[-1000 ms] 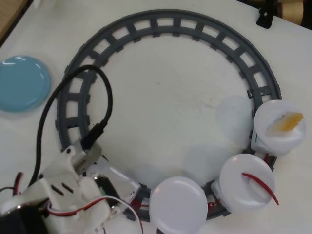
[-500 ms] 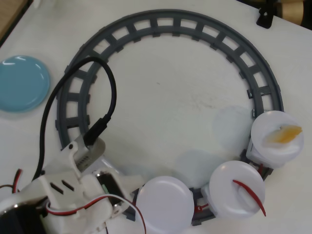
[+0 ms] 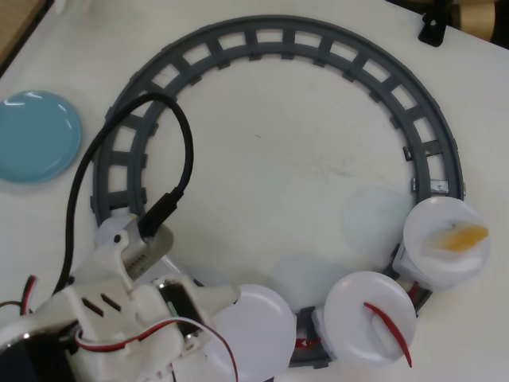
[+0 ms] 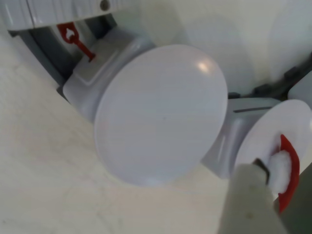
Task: Pick up the sushi from the Shinkansen and put it on the blue dish
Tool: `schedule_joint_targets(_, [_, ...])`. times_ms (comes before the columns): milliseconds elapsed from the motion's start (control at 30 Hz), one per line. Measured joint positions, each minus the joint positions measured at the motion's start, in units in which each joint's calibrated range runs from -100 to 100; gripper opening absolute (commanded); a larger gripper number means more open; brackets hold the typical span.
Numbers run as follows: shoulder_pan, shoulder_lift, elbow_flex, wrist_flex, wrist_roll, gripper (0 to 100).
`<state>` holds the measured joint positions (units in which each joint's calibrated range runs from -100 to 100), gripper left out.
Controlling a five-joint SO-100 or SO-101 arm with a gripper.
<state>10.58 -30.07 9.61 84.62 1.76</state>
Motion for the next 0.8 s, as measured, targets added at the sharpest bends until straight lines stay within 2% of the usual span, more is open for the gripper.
schedule_joint_targets(533, [0.4,0.0,3.8,0.6,0.0,18])
schedule_joint_targets(800, [2.5,0.0,8.9,-6.0,-1.9,17])
